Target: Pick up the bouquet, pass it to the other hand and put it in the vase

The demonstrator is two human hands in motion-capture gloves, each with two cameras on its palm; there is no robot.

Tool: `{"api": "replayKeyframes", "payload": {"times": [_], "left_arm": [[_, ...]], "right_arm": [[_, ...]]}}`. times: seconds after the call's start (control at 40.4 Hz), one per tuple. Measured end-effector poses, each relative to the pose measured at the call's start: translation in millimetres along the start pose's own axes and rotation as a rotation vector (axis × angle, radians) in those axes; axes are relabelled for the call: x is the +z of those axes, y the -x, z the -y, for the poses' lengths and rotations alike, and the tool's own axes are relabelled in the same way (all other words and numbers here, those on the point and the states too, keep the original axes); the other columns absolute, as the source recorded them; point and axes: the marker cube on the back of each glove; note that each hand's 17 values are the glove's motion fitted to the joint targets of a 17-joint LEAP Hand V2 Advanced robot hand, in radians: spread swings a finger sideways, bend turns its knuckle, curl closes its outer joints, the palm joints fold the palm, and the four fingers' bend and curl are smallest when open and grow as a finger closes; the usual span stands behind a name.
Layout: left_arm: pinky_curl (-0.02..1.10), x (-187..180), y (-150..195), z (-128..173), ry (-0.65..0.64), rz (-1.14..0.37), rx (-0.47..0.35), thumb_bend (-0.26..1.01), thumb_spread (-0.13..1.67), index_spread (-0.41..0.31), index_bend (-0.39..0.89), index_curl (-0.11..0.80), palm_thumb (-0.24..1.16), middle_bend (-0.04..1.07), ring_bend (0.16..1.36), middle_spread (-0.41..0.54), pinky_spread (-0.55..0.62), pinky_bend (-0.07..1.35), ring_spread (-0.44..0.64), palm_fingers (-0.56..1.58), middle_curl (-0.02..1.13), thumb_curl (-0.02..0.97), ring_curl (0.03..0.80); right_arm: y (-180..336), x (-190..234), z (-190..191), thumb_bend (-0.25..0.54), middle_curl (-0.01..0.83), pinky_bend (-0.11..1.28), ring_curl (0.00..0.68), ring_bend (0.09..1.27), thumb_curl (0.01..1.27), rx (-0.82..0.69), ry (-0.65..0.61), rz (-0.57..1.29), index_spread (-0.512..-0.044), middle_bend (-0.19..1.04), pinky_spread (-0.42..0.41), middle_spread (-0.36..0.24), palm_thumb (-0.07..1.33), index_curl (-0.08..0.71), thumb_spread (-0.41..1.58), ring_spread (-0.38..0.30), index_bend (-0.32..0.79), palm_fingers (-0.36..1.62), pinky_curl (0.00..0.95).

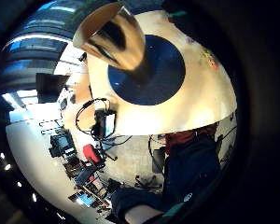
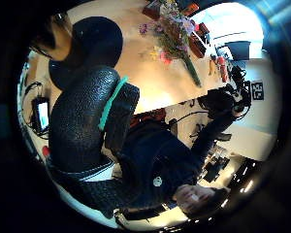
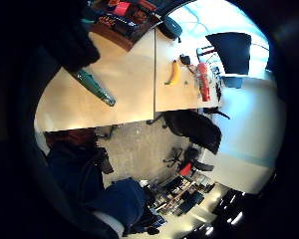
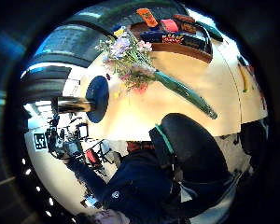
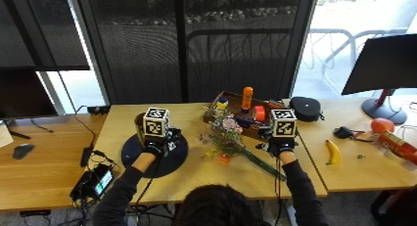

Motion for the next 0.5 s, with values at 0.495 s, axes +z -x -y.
{"api": "replayKeyframes", "payload": {"times": [0.495], "left_arm": [[0.21,0.6,-6.7,-11.4,-0.007,-0.013,-0.02,0.06,1.15,-0.05,0.2,0.26,0.18,0.16,0.46,0.155,0.33,0.32,0.27,0.34,0.17,0.138,0.201]], "right_arm": [[17.1,-24.1,-11.8,0.178,0.266,0.51,0.256,0.61,0.17,-0.026,-0.001,-0.014,-0.343,0.4,0.08,-0.082,0.46,0.055,1.07,-0.072,0.05,0.42,0.257]]}}
